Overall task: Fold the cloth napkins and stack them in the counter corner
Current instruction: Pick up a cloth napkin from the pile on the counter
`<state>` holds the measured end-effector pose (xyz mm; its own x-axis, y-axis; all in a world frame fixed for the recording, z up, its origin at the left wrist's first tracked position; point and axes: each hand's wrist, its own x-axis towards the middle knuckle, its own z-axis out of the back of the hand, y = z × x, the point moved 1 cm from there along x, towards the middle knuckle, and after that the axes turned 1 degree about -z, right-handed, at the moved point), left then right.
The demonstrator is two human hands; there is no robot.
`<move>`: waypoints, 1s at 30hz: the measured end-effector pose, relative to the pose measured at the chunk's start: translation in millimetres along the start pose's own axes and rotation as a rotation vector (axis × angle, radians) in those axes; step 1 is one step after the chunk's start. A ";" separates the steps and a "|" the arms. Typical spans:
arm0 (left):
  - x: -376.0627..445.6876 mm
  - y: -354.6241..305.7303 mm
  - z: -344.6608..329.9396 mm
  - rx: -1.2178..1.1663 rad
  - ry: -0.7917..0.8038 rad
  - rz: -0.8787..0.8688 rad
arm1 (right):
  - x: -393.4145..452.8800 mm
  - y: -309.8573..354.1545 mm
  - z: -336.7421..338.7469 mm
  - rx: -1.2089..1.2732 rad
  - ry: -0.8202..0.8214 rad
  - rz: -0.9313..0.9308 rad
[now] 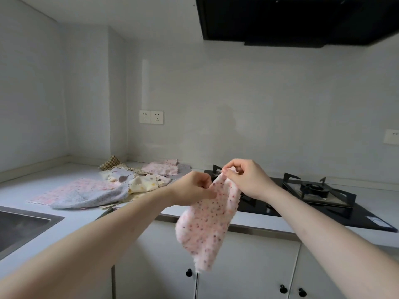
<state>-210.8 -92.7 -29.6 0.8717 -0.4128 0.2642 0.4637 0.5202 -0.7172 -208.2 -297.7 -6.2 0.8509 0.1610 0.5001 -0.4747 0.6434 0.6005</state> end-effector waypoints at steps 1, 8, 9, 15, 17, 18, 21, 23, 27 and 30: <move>1.5 5.4 3.1 0.001 0.003 0.013 | -0.5 -3.7 0.0 -0.005 -0.003 0.003; 8.9 52.9 21.7 0.325 0.085 0.126 | -8.3 -46.0 -11.6 -0.054 -0.045 -0.043; 12.6 61.9 24.2 0.370 0.089 0.131 | -6.5 -53.1 -13.4 -0.062 -0.052 -0.056; 47.8 76.2 56.0 0.415 -0.138 0.137 | 32.5 -80.4 -14.3 -0.077 -0.159 -0.134; 65.0 70.8 70.2 0.403 -0.278 0.125 | 51.9 -83.2 -11.7 -0.094 -0.216 -0.134; 73.4 66.9 76.7 0.397 -0.359 0.105 | 61.7 -83.9 -9.7 -0.082 -0.249 -0.137; 93.7 51.9 92.2 0.328 -0.582 0.010 | 85.8 -82.9 -0.3 -0.029 -0.351 -0.123; 100.1 43.2 97.5 0.279 -0.623 -0.035 | 92.2 -79.5 7.8 -0.005 -0.408 -0.074; 84.0 42.6 90.7 0.304 -0.524 -0.089 | 70.0 -82.0 14.5 -0.013 -0.393 -0.009; 59.3 59.8 69.6 0.307 -0.344 -0.060 | 35.1 -97.2 4.8 -0.045 -0.275 -0.045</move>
<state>-120.3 -34.0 -12.0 0.8198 -0.2042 0.5351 0.4954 0.7216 -0.4837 -133.2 -358.1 -44.0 0.7751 -0.0737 0.6276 -0.4219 0.6790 0.6008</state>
